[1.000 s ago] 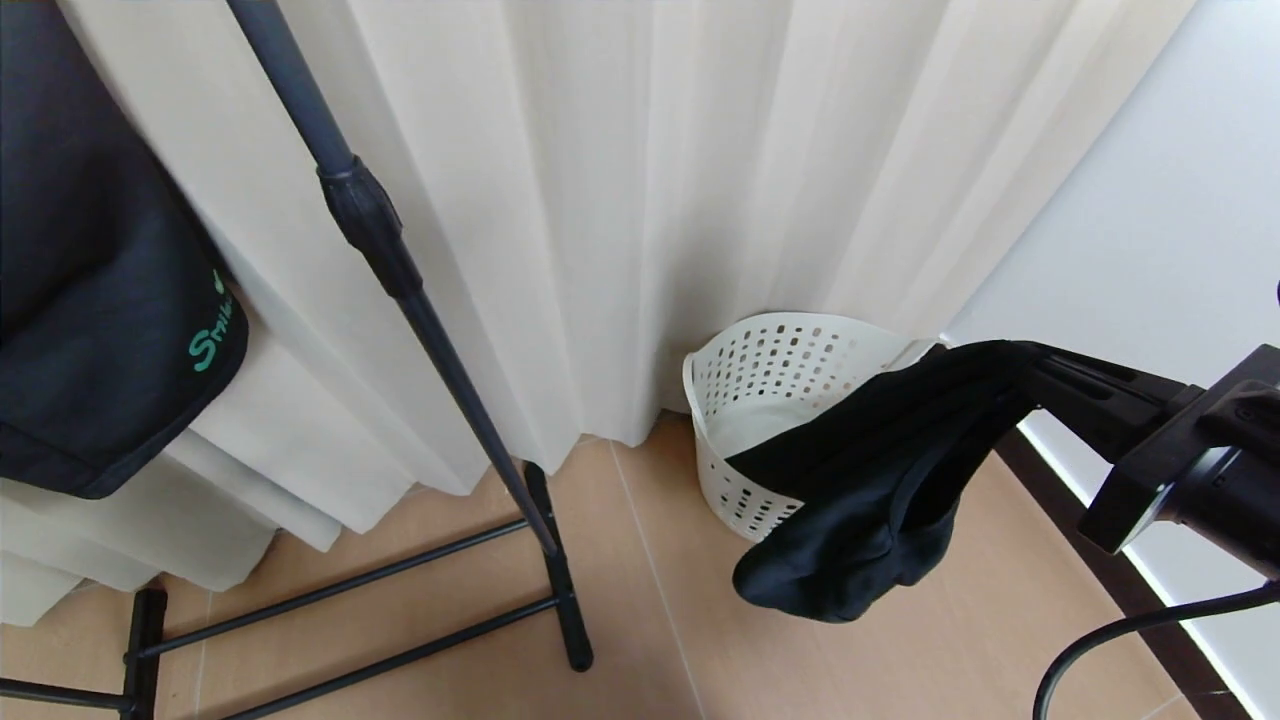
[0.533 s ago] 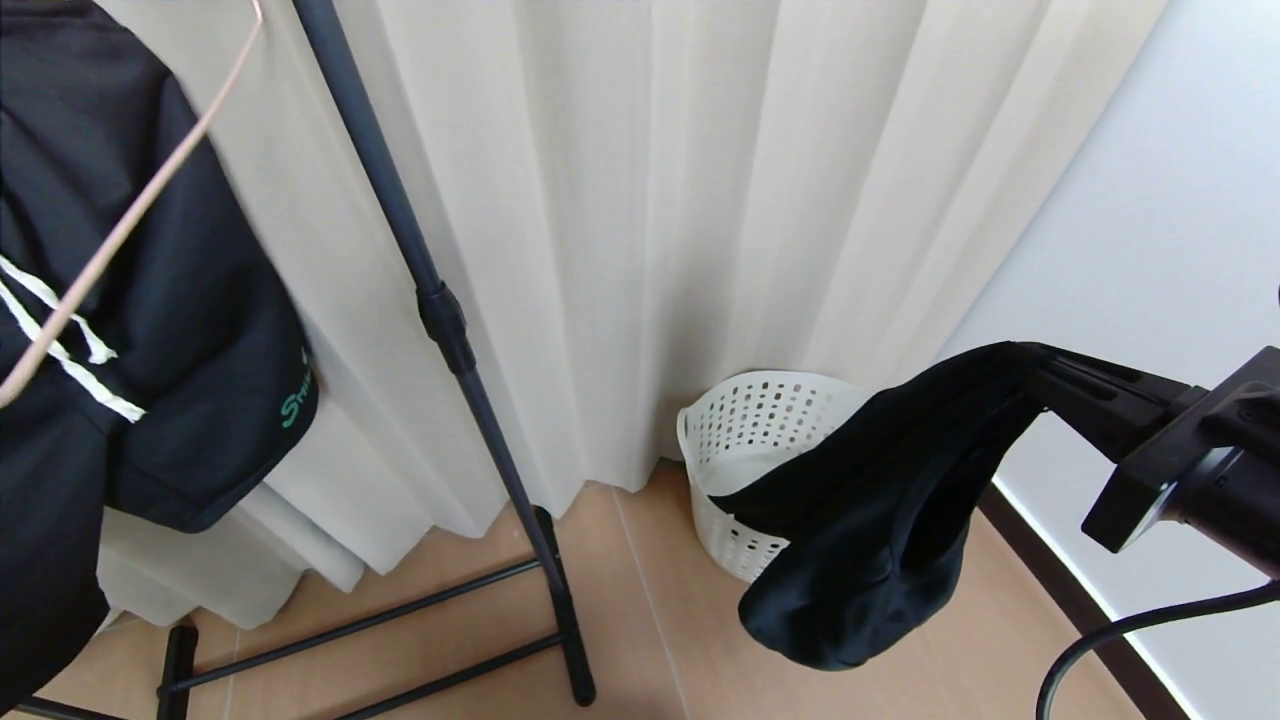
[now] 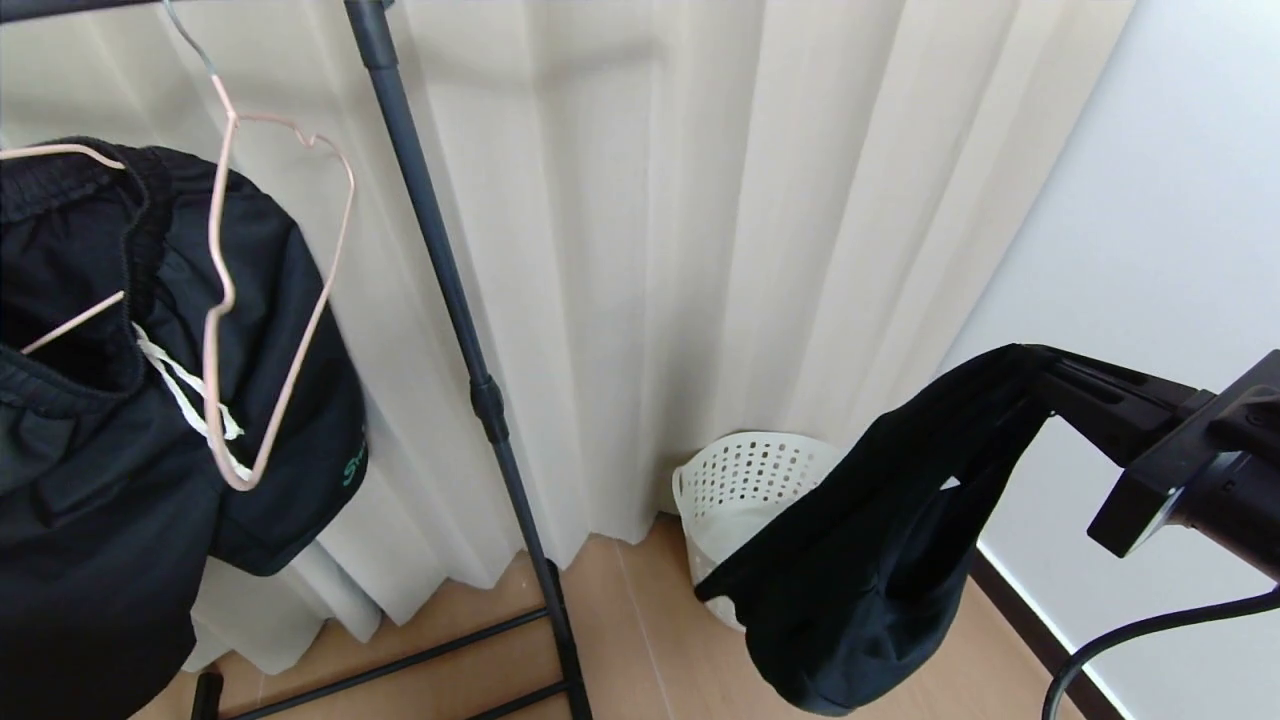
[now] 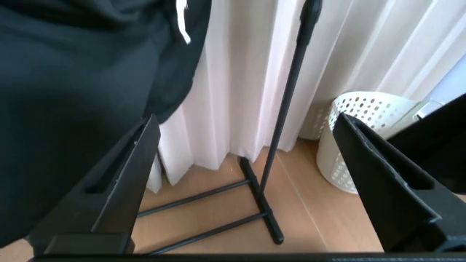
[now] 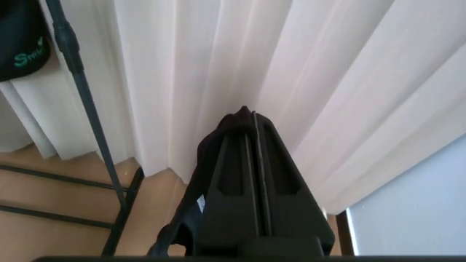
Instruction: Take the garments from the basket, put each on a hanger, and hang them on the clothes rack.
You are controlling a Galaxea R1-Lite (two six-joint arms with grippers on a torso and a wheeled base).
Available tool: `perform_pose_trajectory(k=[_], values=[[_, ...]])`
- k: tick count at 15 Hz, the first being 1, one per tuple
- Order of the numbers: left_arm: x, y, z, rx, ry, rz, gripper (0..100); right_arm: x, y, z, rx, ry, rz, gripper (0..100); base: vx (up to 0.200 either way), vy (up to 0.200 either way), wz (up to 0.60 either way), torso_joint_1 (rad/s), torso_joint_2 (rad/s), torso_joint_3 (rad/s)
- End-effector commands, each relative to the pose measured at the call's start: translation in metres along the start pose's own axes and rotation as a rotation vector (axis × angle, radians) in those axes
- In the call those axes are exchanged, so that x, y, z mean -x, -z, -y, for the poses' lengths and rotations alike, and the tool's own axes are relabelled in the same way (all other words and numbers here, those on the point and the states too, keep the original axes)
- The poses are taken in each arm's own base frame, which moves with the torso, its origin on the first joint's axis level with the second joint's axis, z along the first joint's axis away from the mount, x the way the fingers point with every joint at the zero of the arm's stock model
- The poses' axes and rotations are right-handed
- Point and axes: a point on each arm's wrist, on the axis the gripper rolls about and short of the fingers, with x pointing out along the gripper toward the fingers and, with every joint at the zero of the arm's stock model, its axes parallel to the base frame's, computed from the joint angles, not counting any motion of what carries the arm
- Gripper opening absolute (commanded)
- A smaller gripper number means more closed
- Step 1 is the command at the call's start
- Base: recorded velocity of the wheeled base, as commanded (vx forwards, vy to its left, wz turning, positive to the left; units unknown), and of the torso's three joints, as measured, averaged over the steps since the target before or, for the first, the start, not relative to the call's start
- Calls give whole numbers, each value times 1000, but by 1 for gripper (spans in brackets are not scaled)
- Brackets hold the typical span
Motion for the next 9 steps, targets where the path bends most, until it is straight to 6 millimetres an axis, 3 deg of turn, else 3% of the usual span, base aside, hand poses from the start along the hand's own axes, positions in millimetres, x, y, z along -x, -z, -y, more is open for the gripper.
perform_pose_trajectory(k=[1,9], values=[[0,0,0,1,0,1,100,0,-1,0,-1,0,4,0,0,0,0,203,-520,-115],[0,0,0,1,0,1,100,-3,8,-3,9,-10,-32,0,0,0,0,227,-555,-158]])
